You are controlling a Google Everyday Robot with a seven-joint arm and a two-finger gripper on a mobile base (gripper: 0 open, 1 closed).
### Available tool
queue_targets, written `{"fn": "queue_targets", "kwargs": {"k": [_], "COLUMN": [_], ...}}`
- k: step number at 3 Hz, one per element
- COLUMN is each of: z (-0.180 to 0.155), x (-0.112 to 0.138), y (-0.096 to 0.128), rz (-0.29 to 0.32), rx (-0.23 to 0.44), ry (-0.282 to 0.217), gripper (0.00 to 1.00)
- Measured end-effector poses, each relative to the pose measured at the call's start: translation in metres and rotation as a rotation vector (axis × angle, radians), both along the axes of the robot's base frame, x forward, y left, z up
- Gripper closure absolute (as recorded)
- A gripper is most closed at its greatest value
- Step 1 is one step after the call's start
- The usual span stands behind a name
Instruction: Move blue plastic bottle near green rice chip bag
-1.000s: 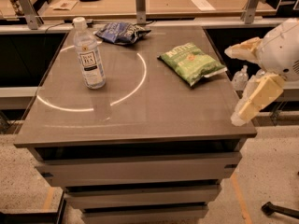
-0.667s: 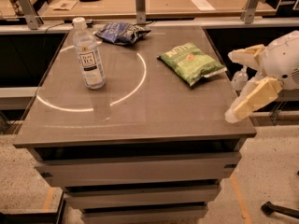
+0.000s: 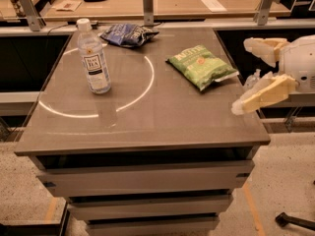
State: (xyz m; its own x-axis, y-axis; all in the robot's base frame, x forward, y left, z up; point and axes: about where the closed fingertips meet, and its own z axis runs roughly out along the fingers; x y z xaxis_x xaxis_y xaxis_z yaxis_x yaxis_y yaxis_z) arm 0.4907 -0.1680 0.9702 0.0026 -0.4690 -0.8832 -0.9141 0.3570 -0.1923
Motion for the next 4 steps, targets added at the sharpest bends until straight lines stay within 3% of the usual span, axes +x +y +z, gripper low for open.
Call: {"fn": "queue_targets", "kwargs": {"k": [1,2,3,4], "z": [0.000,0.001,0.024,0.029], "x": [0.000,0.000,-0.020,-0.040], "y": [0.000,0.013,0.045,0.103], "rz": [0.000,0.042,0.038,-0.015], "rx": [0.000,0.021,0.096,0.227], "ry": [0.000,0.007,-0.034,-0.056], "gripper": [0.00,0.00,0.00,0.00]}}
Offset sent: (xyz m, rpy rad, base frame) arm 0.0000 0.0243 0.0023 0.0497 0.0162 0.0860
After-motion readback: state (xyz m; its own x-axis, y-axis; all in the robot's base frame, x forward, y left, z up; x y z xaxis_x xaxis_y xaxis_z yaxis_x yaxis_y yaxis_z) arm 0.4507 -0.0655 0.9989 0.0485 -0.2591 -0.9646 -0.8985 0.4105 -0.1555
